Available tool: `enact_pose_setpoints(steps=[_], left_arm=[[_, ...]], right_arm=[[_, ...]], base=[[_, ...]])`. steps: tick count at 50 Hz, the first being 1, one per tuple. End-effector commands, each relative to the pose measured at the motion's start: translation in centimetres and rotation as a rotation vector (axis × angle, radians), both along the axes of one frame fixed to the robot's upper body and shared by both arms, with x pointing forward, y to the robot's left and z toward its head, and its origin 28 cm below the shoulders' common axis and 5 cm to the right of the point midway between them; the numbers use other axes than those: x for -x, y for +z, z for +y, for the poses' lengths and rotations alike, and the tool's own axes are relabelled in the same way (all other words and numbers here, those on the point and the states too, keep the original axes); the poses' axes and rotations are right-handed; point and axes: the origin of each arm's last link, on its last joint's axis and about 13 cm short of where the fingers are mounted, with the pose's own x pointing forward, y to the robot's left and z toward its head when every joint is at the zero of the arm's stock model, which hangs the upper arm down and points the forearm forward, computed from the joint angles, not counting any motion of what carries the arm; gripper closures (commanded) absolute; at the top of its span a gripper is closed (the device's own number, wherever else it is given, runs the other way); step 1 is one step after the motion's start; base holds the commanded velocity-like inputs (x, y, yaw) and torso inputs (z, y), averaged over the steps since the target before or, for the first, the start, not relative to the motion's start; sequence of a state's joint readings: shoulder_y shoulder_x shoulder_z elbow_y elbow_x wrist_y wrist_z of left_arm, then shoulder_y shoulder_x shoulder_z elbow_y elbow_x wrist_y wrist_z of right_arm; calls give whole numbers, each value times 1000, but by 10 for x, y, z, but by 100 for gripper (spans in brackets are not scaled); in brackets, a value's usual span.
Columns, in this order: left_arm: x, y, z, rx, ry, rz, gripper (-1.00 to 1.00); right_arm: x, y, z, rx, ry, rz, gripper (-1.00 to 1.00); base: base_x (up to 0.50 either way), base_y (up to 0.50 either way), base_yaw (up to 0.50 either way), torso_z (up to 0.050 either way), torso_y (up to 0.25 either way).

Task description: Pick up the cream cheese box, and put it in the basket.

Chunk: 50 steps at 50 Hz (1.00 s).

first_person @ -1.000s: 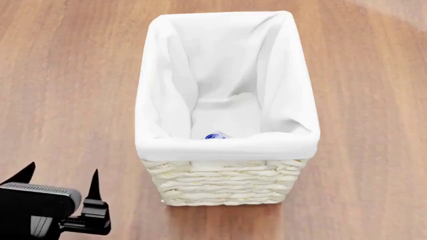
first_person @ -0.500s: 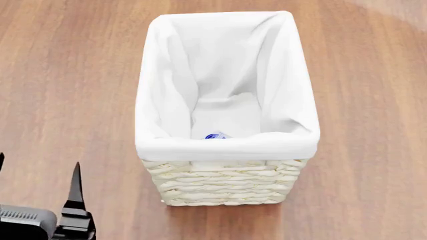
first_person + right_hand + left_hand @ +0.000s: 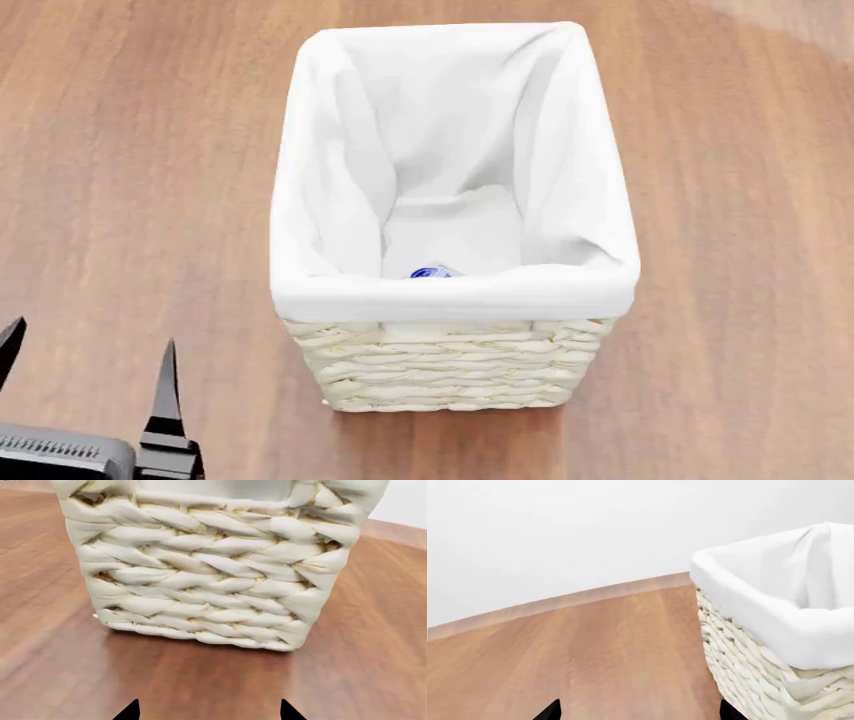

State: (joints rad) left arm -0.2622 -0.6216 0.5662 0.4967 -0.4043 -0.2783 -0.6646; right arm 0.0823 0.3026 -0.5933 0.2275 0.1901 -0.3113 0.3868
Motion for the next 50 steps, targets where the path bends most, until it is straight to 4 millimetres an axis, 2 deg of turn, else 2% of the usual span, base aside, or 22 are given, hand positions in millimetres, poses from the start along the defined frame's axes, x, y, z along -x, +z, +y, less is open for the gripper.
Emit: enact_pose_setpoints(steps=[1,29,41,50], left_arm=[[-14,-25,-3,6,-16,96,-100],[-16,-32,0,11,-2,121,-100],[-14,-34,2,17,5,120,-100],[-12,-30,4,17,15,108,-100]], right_arm=[[0,0,0,-1,0,-1,-100],[-2,3,-5,-10,-29,-10,-100],[-8,23,-30,-62,-170,-81,-100],[0,46,-56,-114,-309,-167,-100]], base=[[0,0,0,0,0],[0,0,0,0,0],[0,0,0,0,0],[0,0,0,0,0]])
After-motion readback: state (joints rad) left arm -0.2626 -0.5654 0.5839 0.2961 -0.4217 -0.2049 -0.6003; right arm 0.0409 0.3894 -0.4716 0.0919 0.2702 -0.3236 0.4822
